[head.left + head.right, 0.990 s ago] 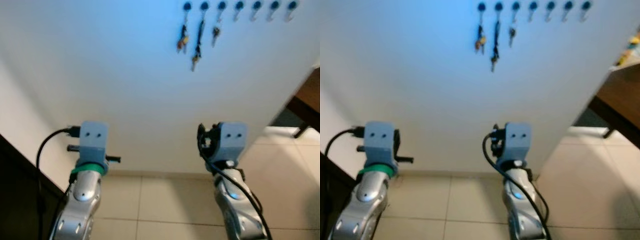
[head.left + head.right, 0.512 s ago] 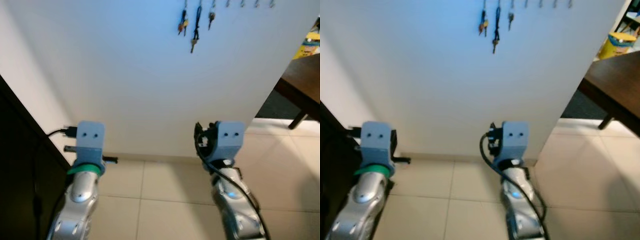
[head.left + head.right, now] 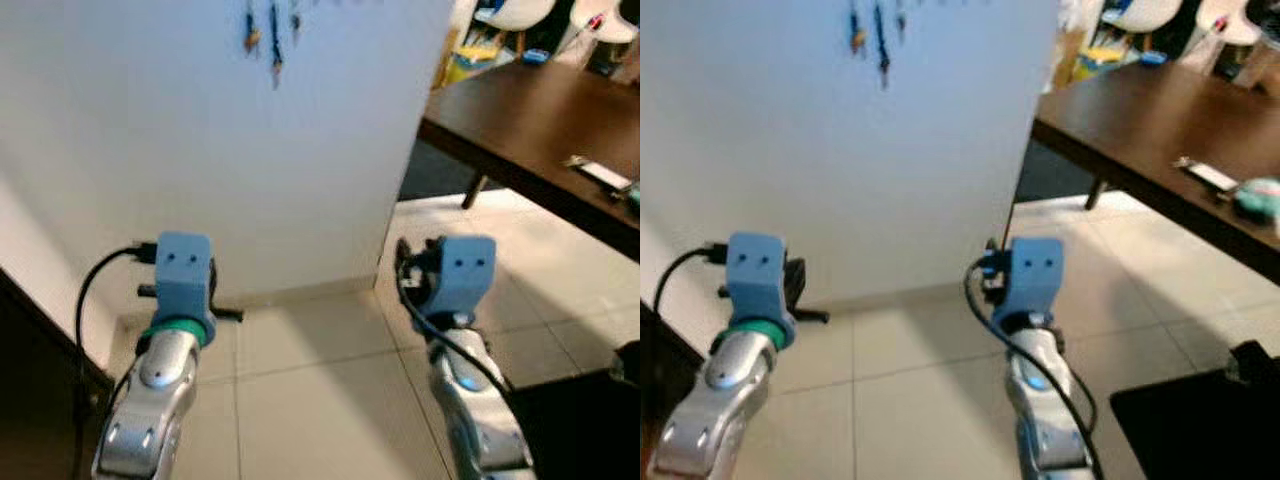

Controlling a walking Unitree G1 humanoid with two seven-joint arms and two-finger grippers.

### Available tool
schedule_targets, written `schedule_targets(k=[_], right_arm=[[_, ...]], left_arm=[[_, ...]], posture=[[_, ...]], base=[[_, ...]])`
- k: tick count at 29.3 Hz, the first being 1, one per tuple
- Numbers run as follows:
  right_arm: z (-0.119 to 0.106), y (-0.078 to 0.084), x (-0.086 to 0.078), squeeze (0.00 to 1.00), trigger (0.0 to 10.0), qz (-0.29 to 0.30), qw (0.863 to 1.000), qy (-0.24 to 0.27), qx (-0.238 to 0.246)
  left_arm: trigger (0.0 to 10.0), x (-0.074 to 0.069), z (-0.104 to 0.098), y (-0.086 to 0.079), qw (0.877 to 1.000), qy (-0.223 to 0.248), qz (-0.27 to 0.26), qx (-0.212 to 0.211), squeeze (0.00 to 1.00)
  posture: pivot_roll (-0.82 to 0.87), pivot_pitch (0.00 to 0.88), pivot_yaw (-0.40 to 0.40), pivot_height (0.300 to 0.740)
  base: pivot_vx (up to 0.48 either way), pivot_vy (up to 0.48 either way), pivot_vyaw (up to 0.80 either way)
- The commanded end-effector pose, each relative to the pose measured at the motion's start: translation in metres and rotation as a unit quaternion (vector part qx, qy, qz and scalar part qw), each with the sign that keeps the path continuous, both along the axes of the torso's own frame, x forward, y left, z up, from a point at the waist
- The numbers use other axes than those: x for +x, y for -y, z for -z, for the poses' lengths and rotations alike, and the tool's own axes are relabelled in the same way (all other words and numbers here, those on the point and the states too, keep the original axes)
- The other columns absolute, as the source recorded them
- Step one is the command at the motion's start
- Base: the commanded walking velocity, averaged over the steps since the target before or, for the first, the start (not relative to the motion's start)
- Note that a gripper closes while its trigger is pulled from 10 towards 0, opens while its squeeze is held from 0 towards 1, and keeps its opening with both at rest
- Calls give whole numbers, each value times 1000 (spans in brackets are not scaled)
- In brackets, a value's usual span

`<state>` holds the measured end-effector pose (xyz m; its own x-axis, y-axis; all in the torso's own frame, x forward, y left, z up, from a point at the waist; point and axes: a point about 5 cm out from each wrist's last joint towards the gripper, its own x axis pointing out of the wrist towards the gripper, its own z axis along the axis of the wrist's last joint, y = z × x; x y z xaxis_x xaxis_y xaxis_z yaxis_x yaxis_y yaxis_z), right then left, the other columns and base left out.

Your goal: Hang keys on a hook

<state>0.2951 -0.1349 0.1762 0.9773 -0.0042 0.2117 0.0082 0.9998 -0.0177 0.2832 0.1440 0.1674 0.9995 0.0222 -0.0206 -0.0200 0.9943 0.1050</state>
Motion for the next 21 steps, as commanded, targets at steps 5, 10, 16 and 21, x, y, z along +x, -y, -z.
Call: schedule_targets(k=[5,10,16,21], right_arm=[[5,-1,-1,0,10000,-1,1000,-5,3],[9,-1,-3,0,10000,0,1000,-11,1],[9,-1,-3,0,10000,-1,1000,-12,1],[9,-1,-2,0,10000,-2,1000,-10,2]], left_arm=[[10000,2,3,-3,1000,-9,-9,22,0],[10000,-2,12,-1,999,-27,3,33,0],[10000,-1,11,3,999,-20,20,33,0],[10000,-1,9,4,999,-17,26,33,0]], posture=[[-127,19,89,740],[-127,24,95,740],[-125,27,95,740],[-123,27,96,740]], base=[[0,0,-800],[0,0,-800],[0,0,-800],[0,0,-800]])
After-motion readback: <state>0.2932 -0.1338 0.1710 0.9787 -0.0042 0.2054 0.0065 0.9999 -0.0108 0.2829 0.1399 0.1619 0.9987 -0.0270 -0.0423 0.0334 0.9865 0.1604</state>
